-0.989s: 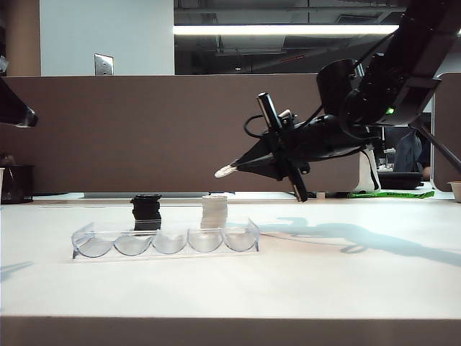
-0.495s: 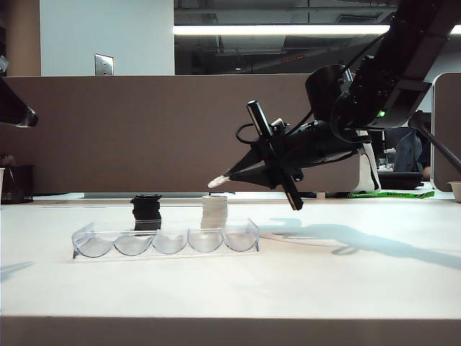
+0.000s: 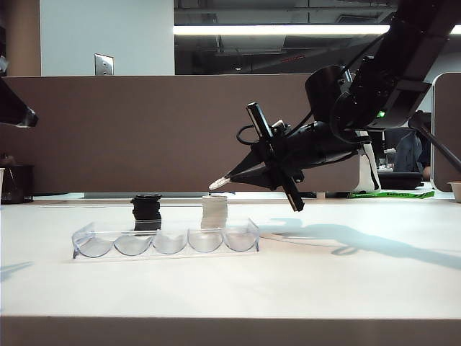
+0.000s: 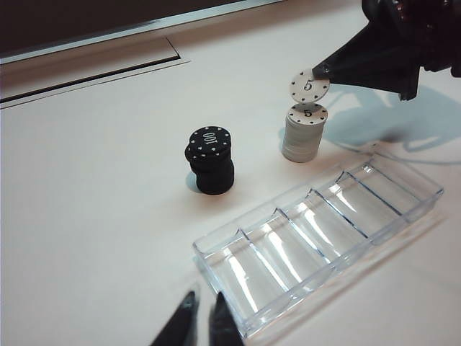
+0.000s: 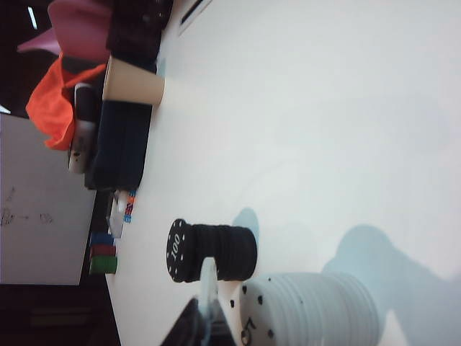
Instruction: Pick up the chip in the box and place it on the pile of chips with the same color.
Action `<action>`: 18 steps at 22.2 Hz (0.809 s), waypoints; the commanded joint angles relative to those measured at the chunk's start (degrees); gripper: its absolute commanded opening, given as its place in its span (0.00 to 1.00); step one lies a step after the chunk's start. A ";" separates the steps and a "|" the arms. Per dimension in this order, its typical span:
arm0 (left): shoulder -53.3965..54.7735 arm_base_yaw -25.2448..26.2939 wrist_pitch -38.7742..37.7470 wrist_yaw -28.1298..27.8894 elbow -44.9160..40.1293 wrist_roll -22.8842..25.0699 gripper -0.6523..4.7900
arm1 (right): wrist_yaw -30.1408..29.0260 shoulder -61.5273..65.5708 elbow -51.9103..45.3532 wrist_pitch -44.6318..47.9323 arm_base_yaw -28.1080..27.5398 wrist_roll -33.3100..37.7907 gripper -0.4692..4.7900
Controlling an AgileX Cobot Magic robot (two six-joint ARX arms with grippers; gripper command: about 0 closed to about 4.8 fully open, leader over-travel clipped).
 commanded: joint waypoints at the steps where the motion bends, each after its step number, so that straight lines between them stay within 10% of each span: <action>1: -0.09 -0.02 0.77 0.24 0.17 -0.20 0.17 | -1.36 -0.04 0.20 0.52 0.04 -0.04 0.09; 18: -0.09 -0.02 0.79 0.22 0.17 -0.20 0.17 | -1.51 -0.02 0.20 -2.40 0.04 -1.79 0.09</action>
